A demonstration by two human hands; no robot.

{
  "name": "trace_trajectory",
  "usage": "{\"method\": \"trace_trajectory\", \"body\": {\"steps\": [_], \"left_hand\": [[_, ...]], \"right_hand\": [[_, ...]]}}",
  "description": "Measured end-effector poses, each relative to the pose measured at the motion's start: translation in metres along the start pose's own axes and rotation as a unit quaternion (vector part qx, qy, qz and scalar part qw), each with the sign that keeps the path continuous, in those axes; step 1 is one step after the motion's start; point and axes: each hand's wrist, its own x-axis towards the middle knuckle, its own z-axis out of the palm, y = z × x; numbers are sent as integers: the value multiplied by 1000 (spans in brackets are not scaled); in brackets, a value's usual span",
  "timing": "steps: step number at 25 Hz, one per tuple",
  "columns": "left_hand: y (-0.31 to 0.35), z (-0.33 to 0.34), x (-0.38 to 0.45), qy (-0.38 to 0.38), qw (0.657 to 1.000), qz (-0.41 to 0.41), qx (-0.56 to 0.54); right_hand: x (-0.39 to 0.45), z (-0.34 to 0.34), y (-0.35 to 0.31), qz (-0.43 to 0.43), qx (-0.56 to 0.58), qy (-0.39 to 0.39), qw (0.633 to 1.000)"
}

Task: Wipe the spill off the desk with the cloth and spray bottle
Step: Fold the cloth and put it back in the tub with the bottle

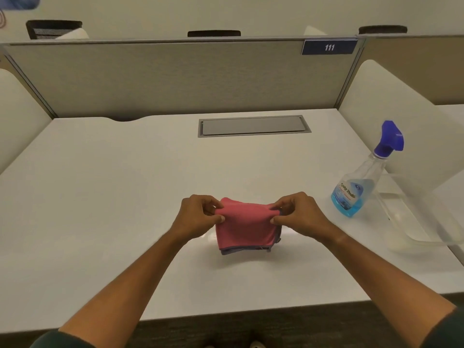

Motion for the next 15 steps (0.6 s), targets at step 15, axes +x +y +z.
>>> {"method": "trace_trajectory", "body": {"steps": [15], "left_hand": [[18, -29, 17, -56, 986, 120, 97]], "right_hand": [[18, -36, -26, -125, -104, -81, 983]]}}
